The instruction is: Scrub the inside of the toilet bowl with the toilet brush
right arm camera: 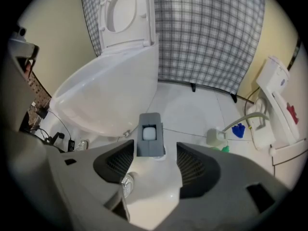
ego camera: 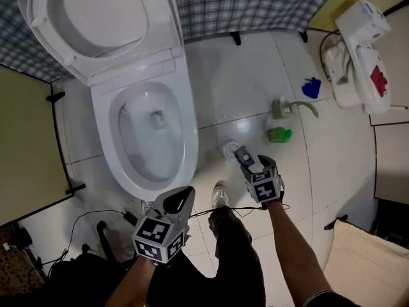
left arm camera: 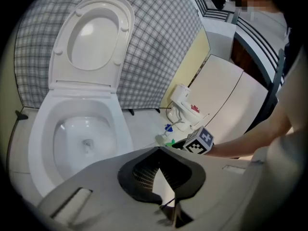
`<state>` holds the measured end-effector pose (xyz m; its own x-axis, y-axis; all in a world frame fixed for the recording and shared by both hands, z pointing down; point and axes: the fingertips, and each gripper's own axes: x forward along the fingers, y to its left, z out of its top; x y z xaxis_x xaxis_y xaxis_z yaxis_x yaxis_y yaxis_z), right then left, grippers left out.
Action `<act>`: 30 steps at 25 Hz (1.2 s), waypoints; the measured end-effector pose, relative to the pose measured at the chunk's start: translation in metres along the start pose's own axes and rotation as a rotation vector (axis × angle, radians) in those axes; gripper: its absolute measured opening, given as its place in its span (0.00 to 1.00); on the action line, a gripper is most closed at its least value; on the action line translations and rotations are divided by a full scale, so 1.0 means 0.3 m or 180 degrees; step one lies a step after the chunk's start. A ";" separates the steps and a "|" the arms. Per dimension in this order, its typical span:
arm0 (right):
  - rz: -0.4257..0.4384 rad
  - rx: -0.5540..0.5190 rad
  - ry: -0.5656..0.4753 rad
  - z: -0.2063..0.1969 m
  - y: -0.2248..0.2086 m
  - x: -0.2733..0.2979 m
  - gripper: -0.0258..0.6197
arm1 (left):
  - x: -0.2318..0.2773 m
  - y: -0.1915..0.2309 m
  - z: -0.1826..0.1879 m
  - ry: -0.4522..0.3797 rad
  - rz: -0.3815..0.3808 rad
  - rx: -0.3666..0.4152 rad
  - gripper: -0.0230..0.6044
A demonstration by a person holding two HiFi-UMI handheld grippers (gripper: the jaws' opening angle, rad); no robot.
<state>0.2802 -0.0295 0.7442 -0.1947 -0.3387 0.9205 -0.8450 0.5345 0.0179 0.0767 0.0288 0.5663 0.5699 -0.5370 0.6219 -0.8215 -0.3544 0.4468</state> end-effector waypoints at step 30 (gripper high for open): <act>0.0736 -0.0435 -0.2814 1.166 0.672 -1.549 0.04 | -1.004 -0.145 0.882 -0.1600 0.0220 0.0615 0.05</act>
<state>0.0260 -0.0352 0.1835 -0.7083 -0.6501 0.2750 -0.6825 0.7302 -0.0315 -0.0643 0.0034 0.1895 0.4739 -0.8472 0.2402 -0.8723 -0.4142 0.2600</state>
